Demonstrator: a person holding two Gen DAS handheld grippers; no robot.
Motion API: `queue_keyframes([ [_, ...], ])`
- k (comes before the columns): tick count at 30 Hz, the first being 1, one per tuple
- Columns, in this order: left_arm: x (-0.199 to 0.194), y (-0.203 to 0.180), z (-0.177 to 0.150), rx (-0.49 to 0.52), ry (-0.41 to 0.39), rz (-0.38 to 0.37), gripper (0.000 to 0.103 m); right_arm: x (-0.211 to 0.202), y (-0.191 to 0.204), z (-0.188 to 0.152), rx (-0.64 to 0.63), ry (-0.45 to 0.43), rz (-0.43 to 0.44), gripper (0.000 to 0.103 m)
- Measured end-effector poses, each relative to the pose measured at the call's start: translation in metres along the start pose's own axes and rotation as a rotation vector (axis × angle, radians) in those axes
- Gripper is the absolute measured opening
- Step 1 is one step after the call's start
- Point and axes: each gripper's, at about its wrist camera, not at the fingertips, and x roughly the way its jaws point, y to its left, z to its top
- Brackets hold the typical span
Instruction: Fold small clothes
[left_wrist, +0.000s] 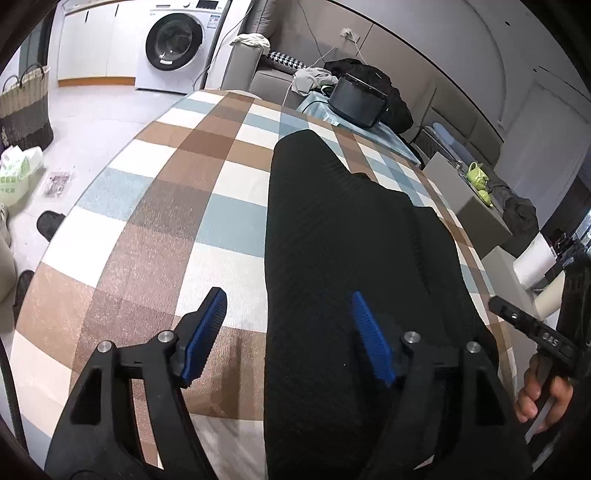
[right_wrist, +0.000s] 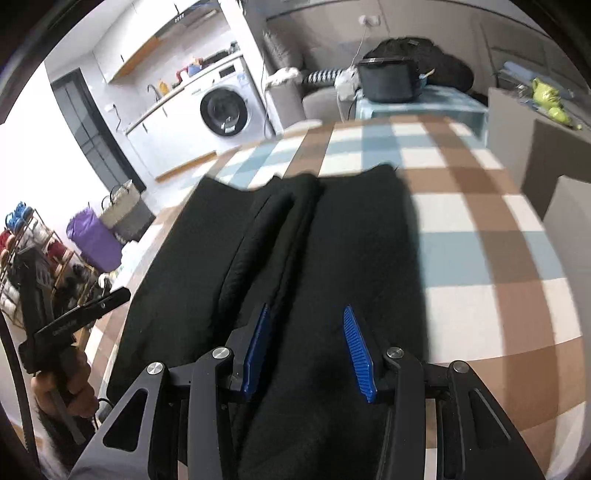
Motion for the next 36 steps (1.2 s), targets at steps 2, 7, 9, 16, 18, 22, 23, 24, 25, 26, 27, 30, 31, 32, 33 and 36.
queue_keyframes([
  [2,0.004,0.002,0.0,-0.008,0.012,-0.009,0.068,-0.007,-0.004,-0.006,0.006,-0.002,0.067,0.043],
  [7,0.008,0.002,-0.003,-0.019,0.034,-0.022,0.068,0.001,0.005,-0.046,-0.105,0.169,0.074,0.043],
  [9,0.006,-0.002,-0.003,-0.005,0.025,-0.02,0.068,0.001,0.004,-0.055,-0.121,0.203,0.035,0.043],
  [16,0.004,-0.017,-0.008,0.033,0.021,-0.026,0.068,-0.01,0.005,-0.031,-0.031,0.077,0.106,0.044],
  [18,0.004,-0.022,-0.01,0.05,0.023,-0.028,0.068,0.008,0.008,-0.017,-0.008,0.062,0.146,0.043],
  [22,0.001,-0.029,-0.011,0.082,0.015,-0.028,0.068,0.061,0.008,0.008,0.069,0.13,0.196,0.034],
  [23,0.0,-0.03,-0.012,0.084,0.015,-0.029,0.068,0.072,0.009,0.012,0.074,0.146,0.198,0.034],
  [24,0.0,-0.03,-0.012,0.087,0.014,-0.03,0.068,0.083,0.012,0.018,0.067,0.14,0.195,0.031],
  [25,-0.001,-0.03,-0.012,0.089,0.015,-0.029,0.068,0.086,0.013,0.023,0.066,0.129,0.184,0.029],
  [26,-0.001,-0.03,-0.012,0.087,0.014,-0.03,0.068,0.09,0.015,0.027,0.07,0.133,0.175,0.026],
  [27,-0.001,-0.03,-0.012,0.084,0.015,-0.034,0.068,0.095,0.016,0.033,0.078,0.145,0.152,0.016],
  [30,0.0,-0.029,-0.012,0.081,0.022,-0.037,0.068,0.092,0.021,0.043,0.051,0.111,0.157,0.005],
  [31,-0.001,-0.028,-0.012,0.081,0.021,-0.036,0.068,0.077,0.027,0.046,0.014,0.037,0.169,0.004],
  [32,-0.002,-0.028,-0.011,0.081,0.019,-0.035,0.068,0.066,0.029,0.049,-0.018,-0.008,0.161,0.004],
  [33,-0.002,-0.028,-0.011,0.08,0.016,-0.034,0.068,0.057,0.028,0.051,-0.025,-0.035,0.147,0.004],
  [36,-0.001,-0.029,-0.012,0.083,0.024,-0.032,0.068,0.05,0.012,0.054,0.004,-0.035,0.067,0.004],
])
